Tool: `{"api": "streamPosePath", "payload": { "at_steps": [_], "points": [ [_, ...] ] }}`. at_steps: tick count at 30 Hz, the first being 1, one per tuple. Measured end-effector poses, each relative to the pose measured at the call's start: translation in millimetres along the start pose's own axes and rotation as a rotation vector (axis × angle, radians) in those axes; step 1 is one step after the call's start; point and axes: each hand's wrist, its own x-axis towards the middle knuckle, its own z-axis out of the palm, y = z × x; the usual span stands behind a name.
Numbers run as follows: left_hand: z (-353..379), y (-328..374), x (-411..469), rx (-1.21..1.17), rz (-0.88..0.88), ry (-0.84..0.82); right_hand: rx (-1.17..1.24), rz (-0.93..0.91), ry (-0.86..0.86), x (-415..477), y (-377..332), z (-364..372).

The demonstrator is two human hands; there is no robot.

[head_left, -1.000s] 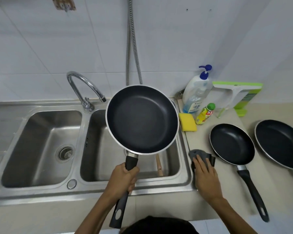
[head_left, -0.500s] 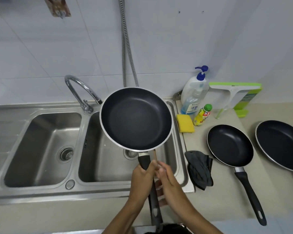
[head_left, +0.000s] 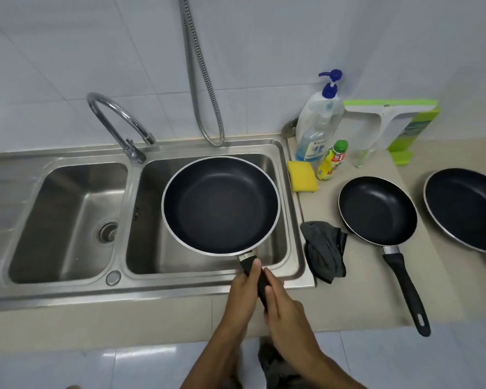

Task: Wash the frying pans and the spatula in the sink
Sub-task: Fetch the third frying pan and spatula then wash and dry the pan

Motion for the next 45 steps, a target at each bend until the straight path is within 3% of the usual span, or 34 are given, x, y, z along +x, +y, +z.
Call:
{"api": "streamPosePath", "payload": {
  "at_steps": [6,11,16,20,25,31,38,45],
  "points": [
    [-22.0,-13.4,-18.7,-0.045,0.014,-0.145,-0.045,-0.060,0.087,-24.3,3.5,12.6],
    [-21.2,-18.7,-32.2,-0.023,0.067,-0.146,0.026,-0.107,0.179,-49.7,-6.2,16.0],
    [2.2,-12.5,-45.5,0.002,0.156,-0.195,0.063,-0.085,0.241,-63.1,-6.0,-5.2],
    [39.1,-4.6,-58.5,0.032,0.230,-0.234,0.232,-0.105,0.210,-82.2,4.1,-41.6],
    [122.7,-2.4,-81.1,0.079,0.309,-0.333,0.266,-0.169,0.263,-112.2,42.5,-114.6],
    [277.6,-15.3,-124.6,0.087,0.351,-0.477,0.188,-0.193,0.411,-167.6,122.6,-236.2],
    [454.4,-31.7,-154.6,0.138,0.300,-0.607,0.144,-0.105,0.570,-221.0,205.0,-373.1],
    [616.5,-32.4,-136.8,0.164,0.131,-0.724,0.153,0.005,0.752,-222.6,280.1,-492.2]
  ]
}}
